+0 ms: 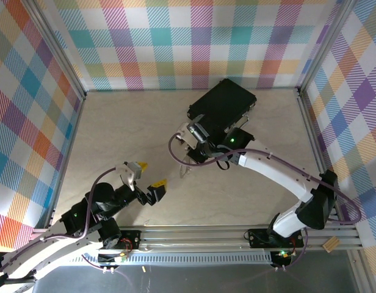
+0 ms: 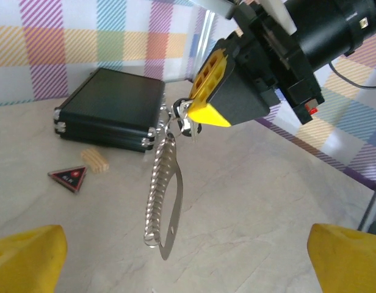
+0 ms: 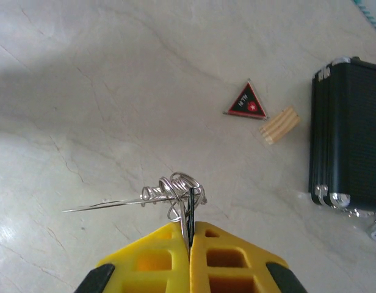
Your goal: Put the keys on the keyring
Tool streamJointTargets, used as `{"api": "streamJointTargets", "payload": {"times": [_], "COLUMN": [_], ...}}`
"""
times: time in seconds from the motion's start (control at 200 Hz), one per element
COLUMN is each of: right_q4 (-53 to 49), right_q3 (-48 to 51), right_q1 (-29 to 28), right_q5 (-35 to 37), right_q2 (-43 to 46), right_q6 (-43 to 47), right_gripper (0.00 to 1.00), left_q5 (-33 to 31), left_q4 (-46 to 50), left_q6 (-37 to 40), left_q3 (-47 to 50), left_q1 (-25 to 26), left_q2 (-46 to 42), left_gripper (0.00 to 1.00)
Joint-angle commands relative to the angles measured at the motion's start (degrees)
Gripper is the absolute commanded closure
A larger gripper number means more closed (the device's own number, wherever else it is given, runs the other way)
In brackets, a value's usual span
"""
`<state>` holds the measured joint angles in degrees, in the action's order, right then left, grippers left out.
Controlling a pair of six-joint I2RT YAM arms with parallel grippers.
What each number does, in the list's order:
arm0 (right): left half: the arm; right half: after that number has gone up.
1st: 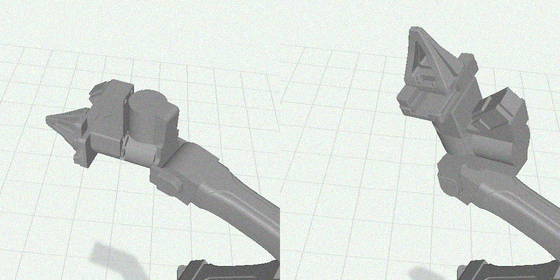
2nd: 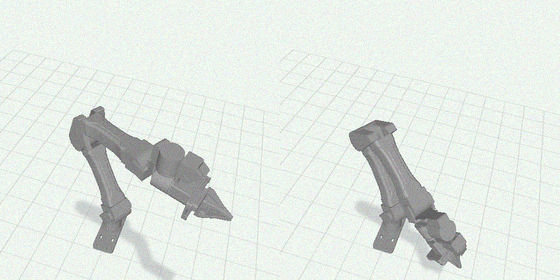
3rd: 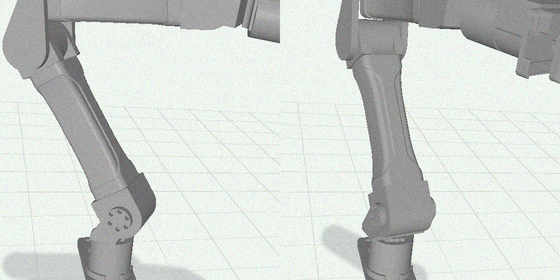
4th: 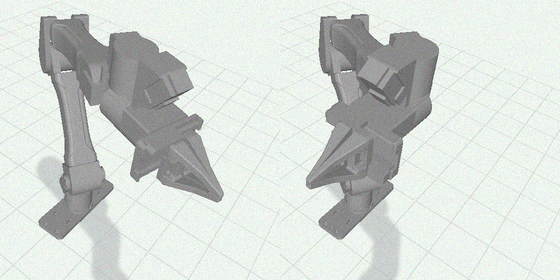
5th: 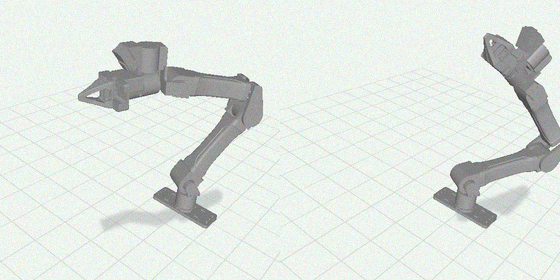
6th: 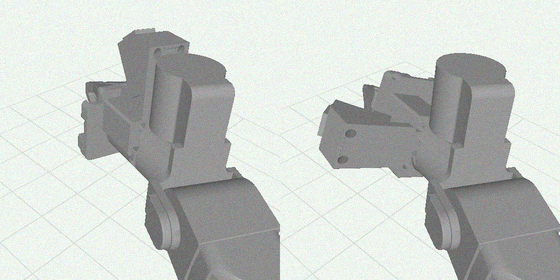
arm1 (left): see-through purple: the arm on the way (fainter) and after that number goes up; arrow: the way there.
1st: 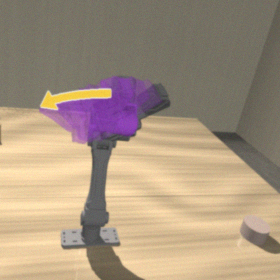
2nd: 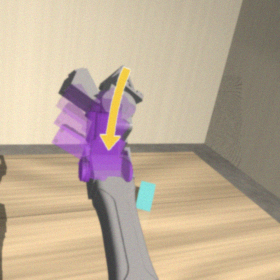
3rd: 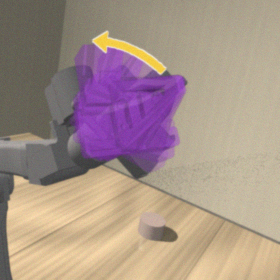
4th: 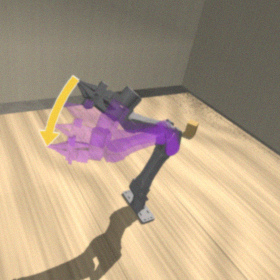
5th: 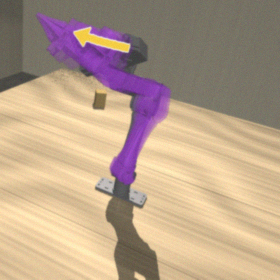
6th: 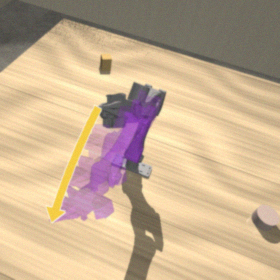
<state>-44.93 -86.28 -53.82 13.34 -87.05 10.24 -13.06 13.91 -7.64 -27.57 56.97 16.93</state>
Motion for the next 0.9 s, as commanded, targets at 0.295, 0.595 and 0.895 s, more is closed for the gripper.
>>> {"api": "streamJointTargets", "payload": {"times": [0.295, 0.595, 0.895], "right_q4": [7.49, 7.45, 7.29], "right_q3": [-2.93, -7.89, -13.21], "right_q1": [2.32, 2.39, 3.02], "right_q5": [-5.59, -6.49, -7.87], "right_q2": [-5.45, -10.5, -16.58], "right_q6": [-1.95, -2.09, -2.4], "right_gripper": [1.0, 1.0, 1.0], "left_q5": [-5.04, -4.0, -4.06], "left_q4": [5.25, 2.81, 3.18], "left_q6": [-1.84, -1.79, -0.79], "left_q3": [2.06, 4.72, 4.59], "left_q1": [0.34, 0.36, 0.34], "left_q2": [-5.24, -5.53, -6.28], "left_gripper": [0.0, 0.0, 0.0]}}
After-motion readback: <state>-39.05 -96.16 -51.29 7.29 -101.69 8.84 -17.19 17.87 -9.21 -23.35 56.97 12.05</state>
